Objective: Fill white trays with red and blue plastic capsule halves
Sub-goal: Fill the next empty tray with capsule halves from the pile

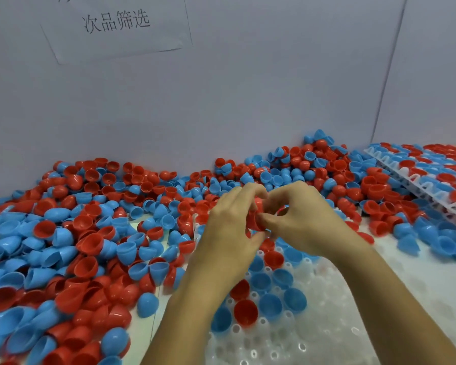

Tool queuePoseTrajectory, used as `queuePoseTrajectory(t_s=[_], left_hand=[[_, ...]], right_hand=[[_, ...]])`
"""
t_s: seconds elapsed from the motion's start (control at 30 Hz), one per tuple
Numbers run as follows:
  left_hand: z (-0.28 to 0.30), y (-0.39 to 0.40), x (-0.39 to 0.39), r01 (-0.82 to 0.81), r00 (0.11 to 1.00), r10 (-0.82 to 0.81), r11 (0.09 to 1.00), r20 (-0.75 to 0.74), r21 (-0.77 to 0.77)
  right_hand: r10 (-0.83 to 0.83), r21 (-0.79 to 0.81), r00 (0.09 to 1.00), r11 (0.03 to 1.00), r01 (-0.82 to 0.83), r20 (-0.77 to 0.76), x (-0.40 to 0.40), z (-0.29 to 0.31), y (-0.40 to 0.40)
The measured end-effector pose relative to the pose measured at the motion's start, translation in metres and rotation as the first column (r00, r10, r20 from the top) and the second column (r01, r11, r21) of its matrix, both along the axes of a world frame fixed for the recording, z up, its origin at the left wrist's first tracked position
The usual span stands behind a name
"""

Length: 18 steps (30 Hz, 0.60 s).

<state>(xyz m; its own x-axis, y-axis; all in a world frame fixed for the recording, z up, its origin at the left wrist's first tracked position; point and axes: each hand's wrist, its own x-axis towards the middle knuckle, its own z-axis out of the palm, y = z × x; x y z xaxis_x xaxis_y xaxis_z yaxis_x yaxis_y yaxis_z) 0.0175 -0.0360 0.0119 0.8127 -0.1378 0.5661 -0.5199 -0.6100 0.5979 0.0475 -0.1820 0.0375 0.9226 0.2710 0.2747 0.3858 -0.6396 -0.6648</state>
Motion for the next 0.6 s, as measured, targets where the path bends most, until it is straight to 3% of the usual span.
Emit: queuePoseTrajectory(t_s=[0.13, 0.2, 0.3, 0.5, 0.6], left_hand=[[-0.001, 0.005, 0.002, 0.038, 0.997, -0.042, 0.998, -0.071, -0.053], [0.0, 0.012, 0.003, 0.004, 0.997, -0.012, 0.996, -0.08, -0.093], [0.0, 0.021, 0.005, -0.04, 0.994, 0.022, 0.985, -0.107, -0.171], [0.0, 0.025, 0.007, -0.071, 0.987, 0.044, 0.983, -0.155, -0.169], [-0.001, 0.025, 0.006, -0.075, 0.984, 0.051, 0.988, -0.171, -0.137]], right_hand=[[-0.011, -0.21, 0.988, 0.978, -0.022, -0.153, 0.001, 0.01, -0.032], [-0.036, -0.387, 0.958, 0.919, -0.081, -0.286, -0.002, 0.016, -0.049], [-0.123, -0.52, 0.882, 0.841, -0.151, -0.456, -0.012, 0.019, -0.054], [-0.232, -0.72, 0.871, 0.67, -0.18, -0.433, -0.013, 0.01, -0.026], [-0.239, -0.698, 0.843, 0.687, -0.203, -0.481, -0.014, 0.015, -0.028]])
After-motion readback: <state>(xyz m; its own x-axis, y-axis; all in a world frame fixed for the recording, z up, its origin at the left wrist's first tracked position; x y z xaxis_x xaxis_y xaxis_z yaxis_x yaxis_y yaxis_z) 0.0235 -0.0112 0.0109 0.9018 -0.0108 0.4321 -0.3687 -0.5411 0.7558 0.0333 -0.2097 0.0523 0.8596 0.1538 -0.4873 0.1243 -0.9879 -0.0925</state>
